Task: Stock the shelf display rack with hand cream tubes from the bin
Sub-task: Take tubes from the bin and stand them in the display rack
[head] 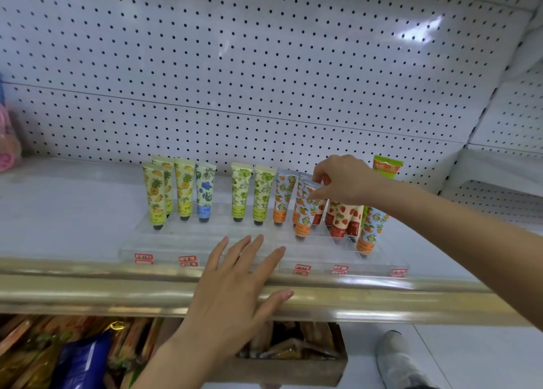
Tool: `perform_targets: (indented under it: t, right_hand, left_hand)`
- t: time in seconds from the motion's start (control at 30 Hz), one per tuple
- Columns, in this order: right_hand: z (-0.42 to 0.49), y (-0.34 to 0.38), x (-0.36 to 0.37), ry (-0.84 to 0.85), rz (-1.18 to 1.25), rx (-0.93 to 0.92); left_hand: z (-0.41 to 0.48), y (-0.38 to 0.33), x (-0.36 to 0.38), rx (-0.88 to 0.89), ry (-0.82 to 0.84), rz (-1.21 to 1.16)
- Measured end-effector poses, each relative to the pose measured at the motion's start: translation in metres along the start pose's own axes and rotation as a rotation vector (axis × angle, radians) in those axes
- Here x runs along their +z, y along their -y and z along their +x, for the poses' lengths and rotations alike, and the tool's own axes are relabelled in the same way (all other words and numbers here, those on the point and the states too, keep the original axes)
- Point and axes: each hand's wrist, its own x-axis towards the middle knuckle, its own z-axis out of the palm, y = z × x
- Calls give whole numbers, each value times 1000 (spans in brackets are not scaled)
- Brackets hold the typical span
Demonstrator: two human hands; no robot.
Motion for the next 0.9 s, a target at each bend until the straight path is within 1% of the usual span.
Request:
perform_targets:
  t: [0.13, 0.23, 0.3, 0.4, 0.47, 0.57, 0.63, 0.7, 0.77, 0.83, 0.9]
  right_hand:
    - [-9, -3, -8, -29, -38, -11]
    - [-26, 0, -15, -62, -44, -71]
    - [-44, 4, -14, -100, -76, -160]
    - [-79, 10, 1, -188, -254, -377]
    - [-104, 12, 16, -208, -333, -497]
    - [-138, 16, 41, -204, -330, -572]
    - [-159, 20, 62, -209, -279, -616]
    - [-180, 25, 86, -185, -249, -673]
    - [-201, 27, 118, -126, -225, -740]
    - [-219, 26, 156, -31, -203, -797]
    - [-232, 24, 193, 90, -208, -802]
  left_hand:
    - [-3, -5, -13, 4, 3, 13]
    - [-6, -9, -26, 17, -5, 35]
    - [-11, -12, -36, 31, 8, 47]
    - [-21, -16, -49, 53, 26, 36]
    - [-31, -19, -52, 67, 46, 67]
    - [-52, -26, -56, 86, 79, 126]
    - [-67, -30, -51, 133, 93, 151]
    - [-85, -33, -40, 189, 112, 130]
    - [-106, -34, -23, 237, 158, 104]
    - [-130, -34, 0, 261, 212, 93]
    - [-154, -30, 25, 247, 275, 79]
